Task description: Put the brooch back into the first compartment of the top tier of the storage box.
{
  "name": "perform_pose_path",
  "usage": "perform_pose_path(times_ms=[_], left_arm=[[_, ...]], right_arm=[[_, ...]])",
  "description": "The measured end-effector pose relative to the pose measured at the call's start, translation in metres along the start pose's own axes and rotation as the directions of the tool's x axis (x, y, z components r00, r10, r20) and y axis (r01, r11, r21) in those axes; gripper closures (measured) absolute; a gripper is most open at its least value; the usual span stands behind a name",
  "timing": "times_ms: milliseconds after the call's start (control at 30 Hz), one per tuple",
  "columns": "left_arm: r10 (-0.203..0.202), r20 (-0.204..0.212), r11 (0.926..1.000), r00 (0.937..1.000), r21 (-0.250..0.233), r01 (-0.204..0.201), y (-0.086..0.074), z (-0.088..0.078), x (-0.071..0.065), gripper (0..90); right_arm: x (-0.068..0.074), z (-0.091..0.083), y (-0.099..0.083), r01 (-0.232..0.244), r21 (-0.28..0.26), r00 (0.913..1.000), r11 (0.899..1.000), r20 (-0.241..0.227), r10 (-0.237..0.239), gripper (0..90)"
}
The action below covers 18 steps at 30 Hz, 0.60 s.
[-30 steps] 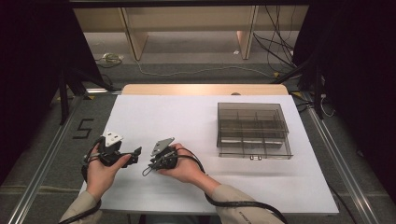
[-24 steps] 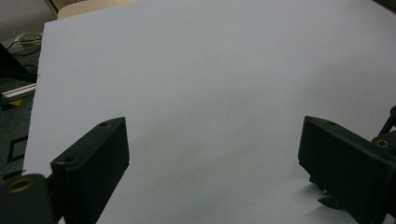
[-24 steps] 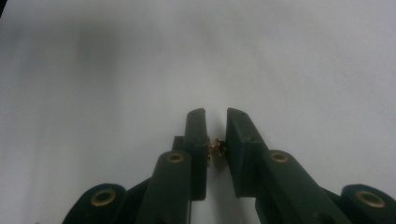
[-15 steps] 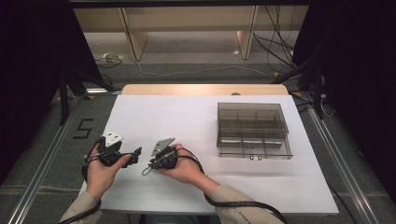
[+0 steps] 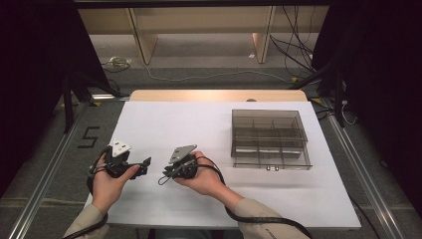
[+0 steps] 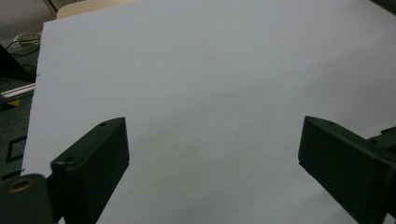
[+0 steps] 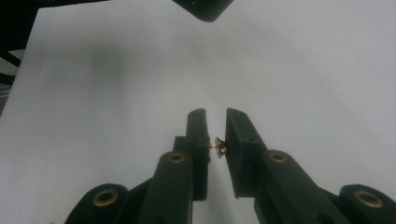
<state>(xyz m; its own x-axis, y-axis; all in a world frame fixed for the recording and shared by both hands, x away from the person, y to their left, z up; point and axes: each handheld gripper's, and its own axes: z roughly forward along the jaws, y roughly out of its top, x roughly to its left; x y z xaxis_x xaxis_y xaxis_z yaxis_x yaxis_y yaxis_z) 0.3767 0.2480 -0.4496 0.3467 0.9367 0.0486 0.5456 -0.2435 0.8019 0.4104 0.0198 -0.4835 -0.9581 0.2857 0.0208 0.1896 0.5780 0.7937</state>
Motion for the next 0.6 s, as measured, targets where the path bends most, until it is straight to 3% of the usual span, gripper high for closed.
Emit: perform_pose_path(times_ms=[600], left_arm=[[0.0,0.002,1.0,1.0,-0.005,0.0,0.0,0.0,-0.002,8.5]], right_arm=[[0.0,-0.036,-0.003,-0.008,-0.047,0.9996,0.999,0.027,0.009,80.8]])
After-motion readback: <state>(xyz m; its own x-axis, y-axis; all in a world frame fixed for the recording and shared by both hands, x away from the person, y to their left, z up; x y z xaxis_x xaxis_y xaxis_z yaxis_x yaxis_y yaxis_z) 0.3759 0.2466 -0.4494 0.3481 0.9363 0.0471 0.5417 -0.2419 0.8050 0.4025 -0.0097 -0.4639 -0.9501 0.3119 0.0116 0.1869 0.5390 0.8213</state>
